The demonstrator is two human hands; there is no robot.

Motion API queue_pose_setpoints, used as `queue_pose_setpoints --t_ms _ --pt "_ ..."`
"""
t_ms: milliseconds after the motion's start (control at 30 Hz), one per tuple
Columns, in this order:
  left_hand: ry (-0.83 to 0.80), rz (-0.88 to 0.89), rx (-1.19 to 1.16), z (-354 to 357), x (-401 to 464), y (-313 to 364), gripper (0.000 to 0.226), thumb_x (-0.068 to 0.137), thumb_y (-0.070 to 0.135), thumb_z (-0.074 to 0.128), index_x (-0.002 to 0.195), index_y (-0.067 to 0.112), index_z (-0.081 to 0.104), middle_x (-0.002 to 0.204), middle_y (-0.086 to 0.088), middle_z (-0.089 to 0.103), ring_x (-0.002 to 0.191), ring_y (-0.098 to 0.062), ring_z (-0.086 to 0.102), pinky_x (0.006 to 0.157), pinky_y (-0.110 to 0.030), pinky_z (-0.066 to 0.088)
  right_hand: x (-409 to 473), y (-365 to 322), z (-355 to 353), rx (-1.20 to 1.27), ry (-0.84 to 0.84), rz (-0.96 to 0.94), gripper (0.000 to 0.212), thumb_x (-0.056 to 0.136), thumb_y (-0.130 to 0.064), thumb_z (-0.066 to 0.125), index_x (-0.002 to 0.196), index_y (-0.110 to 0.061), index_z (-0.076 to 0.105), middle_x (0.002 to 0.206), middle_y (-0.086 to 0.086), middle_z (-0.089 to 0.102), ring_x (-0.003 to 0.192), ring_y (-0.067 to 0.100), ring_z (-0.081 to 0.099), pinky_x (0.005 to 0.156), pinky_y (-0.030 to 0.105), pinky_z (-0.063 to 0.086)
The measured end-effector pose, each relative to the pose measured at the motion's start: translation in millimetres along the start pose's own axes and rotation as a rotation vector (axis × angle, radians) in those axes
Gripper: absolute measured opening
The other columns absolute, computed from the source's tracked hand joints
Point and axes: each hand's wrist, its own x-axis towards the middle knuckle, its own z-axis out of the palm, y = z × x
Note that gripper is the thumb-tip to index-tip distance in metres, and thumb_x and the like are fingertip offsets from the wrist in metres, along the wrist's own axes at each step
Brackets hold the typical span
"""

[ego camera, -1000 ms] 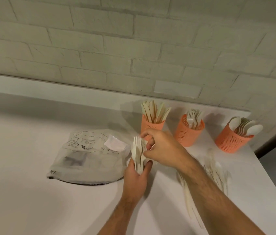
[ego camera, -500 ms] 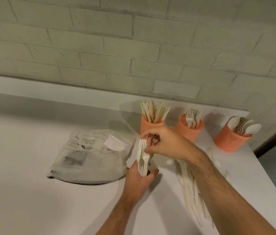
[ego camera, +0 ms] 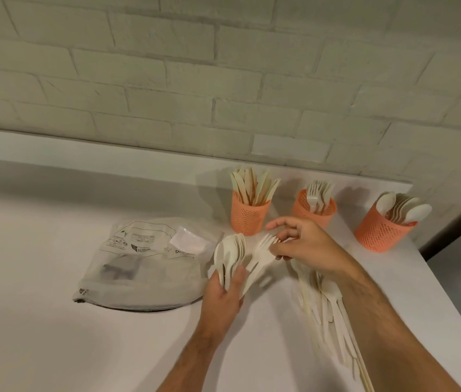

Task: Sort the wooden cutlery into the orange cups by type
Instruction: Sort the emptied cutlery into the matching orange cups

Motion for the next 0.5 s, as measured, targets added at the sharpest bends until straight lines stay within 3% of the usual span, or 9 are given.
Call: queue_pose_setpoints --t_ms 67,167,333,400,500 --pt "-0.019 -0.041 -0.04 -3 1 0 0.023 0.099 0.032 0.053 0.079 0.025 0.06 0.058 0.004 0.046 0.048 -0.011 0.038 0.042 -0.024 0.031 0 6 -5 0.064 -0.045 -0.006 0.045 0.077 0.0 0.081 0.113 -0.025 0.07 0.098 0.012 0.074 0.088 0.025 0.072 0.083 0.032 0.058" --pt "-0.029 -0.077 -0.05 -7 3 0 0.029 0.101 0.03 0.05 0.076 0.015 0.056 0.06 -0.006 0.041 0.049 -0.013 0.036 0.042 -0.023 0.03 2 12 -10 0.033 -0.095 -0.024 0.051 0.076 0.0 0.082 0.119 -0.022 0.068 0.103 0.008 0.076 0.097 0.027 0.073 0.094 0.038 0.056" --pt "-0.084 -0.123 -0.103 -12 4 0 0.035 0.101 0.032 0.051 0.067 0.021 0.056 0.056 -0.004 0.04 0.048 -0.017 0.033 0.041 -0.023 0.025 5 12 -13 -0.063 -0.084 -0.046 0.049 0.074 -0.002 0.084 0.112 -0.03 0.073 0.096 -0.002 0.075 0.082 0.017 0.071 0.092 0.037 0.057" --pt "-0.103 -0.153 -0.118 -15 5 -1 0.033 0.099 0.035 0.053 0.07 0.018 0.055 0.055 -0.004 0.04 0.049 -0.018 0.031 0.041 -0.023 0.024 7 14 -14 -0.065 -0.092 -0.043 0.045 0.075 -0.005 0.084 0.108 -0.035 0.075 0.08 0.002 0.071 0.078 0.017 0.068 0.091 0.037 0.055" --pt "-0.123 -0.222 -0.143 -18 7 0 0.032 0.095 0.039 0.055 0.082 0.01 0.052 0.056 -0.006 0.04 0.042 -0.013 0.031 0.039 -0.02 0.023 10 18 -15 0.056 -0.112 -0.066 0.05 0.074 -0.002 0.084 0.112 -0.032 0.074 0.076 0.006 0.067 0.08 0.016 0.067 0.09 0.032 0.056"
